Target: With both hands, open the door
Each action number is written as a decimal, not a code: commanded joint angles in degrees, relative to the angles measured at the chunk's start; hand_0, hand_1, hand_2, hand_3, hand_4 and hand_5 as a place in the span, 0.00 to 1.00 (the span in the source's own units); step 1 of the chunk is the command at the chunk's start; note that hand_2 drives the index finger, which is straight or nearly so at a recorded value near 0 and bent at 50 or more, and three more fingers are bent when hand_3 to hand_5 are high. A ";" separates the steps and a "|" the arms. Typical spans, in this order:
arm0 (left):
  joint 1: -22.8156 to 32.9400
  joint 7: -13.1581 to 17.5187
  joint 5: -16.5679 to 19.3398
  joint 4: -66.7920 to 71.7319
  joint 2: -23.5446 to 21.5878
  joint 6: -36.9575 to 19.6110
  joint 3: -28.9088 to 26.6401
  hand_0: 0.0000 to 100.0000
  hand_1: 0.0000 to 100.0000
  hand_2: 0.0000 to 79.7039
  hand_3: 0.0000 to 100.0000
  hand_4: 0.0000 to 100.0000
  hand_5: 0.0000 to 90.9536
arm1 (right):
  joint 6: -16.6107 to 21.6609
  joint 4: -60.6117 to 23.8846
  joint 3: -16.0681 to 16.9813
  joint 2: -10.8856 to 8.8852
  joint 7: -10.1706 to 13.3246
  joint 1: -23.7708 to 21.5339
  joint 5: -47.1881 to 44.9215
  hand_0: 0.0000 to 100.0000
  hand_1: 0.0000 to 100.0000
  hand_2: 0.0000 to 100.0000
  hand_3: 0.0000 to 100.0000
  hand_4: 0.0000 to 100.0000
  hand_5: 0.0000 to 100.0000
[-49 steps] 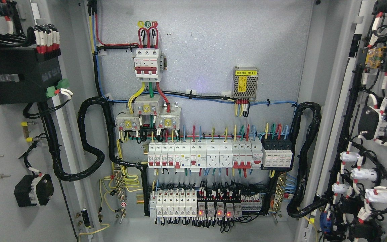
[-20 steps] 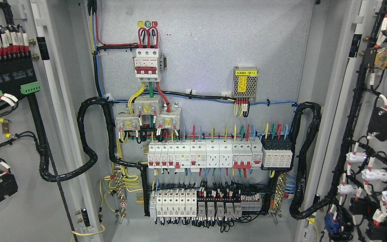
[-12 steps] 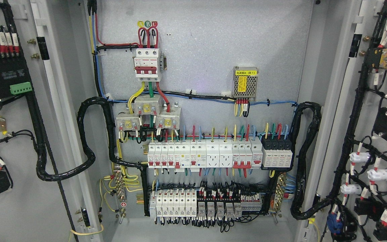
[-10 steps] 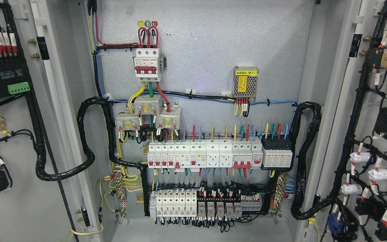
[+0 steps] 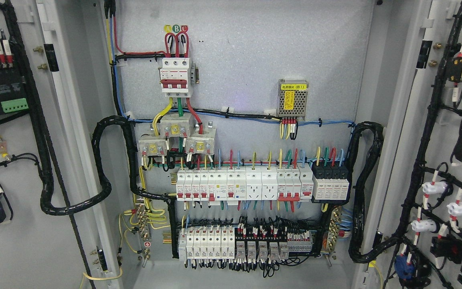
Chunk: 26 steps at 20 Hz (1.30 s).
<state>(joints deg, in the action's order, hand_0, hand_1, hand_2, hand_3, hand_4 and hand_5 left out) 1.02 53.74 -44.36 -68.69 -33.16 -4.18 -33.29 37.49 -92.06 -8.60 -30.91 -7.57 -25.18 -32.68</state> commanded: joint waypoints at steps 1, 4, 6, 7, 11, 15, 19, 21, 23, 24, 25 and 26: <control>-2.34 0.05 0.06 6.02 -2.62 0.57 1.48 0.30 0.00 0.03 0.03 0.04 0.00 | -0.05 2.32 2.27 -1.61 0.01 -0.13 -0.37 0.22 0.00 0.00 0.00 0.00 0.00; -3.39 0.05 0.06 6.20 -2.62 1.36 1.48 0.30 0.00 0.03 0.03 0.04 0.00 | -0.05 2.50 3.06 -1.61 0.01 -0.13 -0.36 0.22 0.00 0.00 0.00 0.00 0.00; -3.57 0.05 0.15 6.11 -2.62 1.63 1.48 0.30 0.00 0.03 0.03 0.04 0.00 | -0.05 2.50 3.24 -1.61 0.01 -0.13 -0.45 0.22 0.00 0.00 0.00 0.00 0.00; -3.57 0.05 0.15 5.94 -2.62 1.63 1.56 0.30 0.00 0.03 0.03 0.04 0.00 | -0.05 2.41 3.15 -1.61 0.01 -0.13 -0.45 0.22 0.00 0.00 0.00 0.00 0.00; -3.57 0.05 0.15 5.24 -2.53 1.72 1.65 0.30 0.00 0.03 0.03 0.04 0.00 | -0.05 2.32 2.36 -1.44 -0.07 -0.04 -0.45 0.22 0.00 0.00 0.00 0.00 0.00; -3.31 0.05 0.50 2.43 -1.91 1.98 1.74 0.30 0.00 0.03 0.03 0.04 0.00 | -0.14 1.97 1.66 -1.18 -0.07 0.13 -0.28 0.22 0.00 0.00 0.00 0.00 0.00; -2.34 -0.04 0.59 -2.05 -0.69 3.03 2.18 0.30 0.00 0.04 0.03 0.04 0.00 | -0.14 1.27 -0.54 -1.00 -0.07 0.22 -0.10 0.22 0.00 0.00 0.00 0.00 0.00; -0.86 -0.04 0.67 -5.03 0.10 3.12 2.53 0.30 0.00 0.03 0.03 0.04 0.00 | -0.14 1.00 -1.07 -1.00 -0.07 0.66 -0.10 0.22 0.00 0.00 0.00 0.00 0.00; 1.17 -0.30 1.37 -9.95 2.55 3.12 4.28 0.30 0.00 0.03 0.03 0.04 0.00 | -0.14 0.65 -1.95 -0.74 -0.07 1.71 0.07 0.22 0.00 0.00 0.00 0.00 0.00; 2.39 -0.39 3.55 -13.28 5.01 3.03 5.33 0.30 0.00 0.03 0.03 0.04 0.00 | -0.23 0.48 -2.47 -0.04 -0.07 2.33 0.16 0.22 0.00 0.00 0.00 0.00 0.00; 3.62 -0.47 7.14 -16.62 8.25 3.03 5.95 0.30 0.00 0.03 0.03 0.04 0.00 | -0.32 0.30 -2.65 0.66 -0.07 2.51 0.25 0.22 0.00 0.00 0.00 0.00 0.00; 4.42 -0.65 10.48 -19.17 11.24 3.12 6.13 0.30 0.00 0.03 0.03 0.04 0.00 | -0.40 0.04 -3.00 1.37 -0.07 2.59 0.77 0.22 0.00 0.00 0.00 0.00 0.00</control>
<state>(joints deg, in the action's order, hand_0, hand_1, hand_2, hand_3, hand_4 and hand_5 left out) 1.55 53.49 -41.32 -72.37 -32.20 -1.16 -30.47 37.27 -90.84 -8.71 -31.62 -7.54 -23.92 -32.63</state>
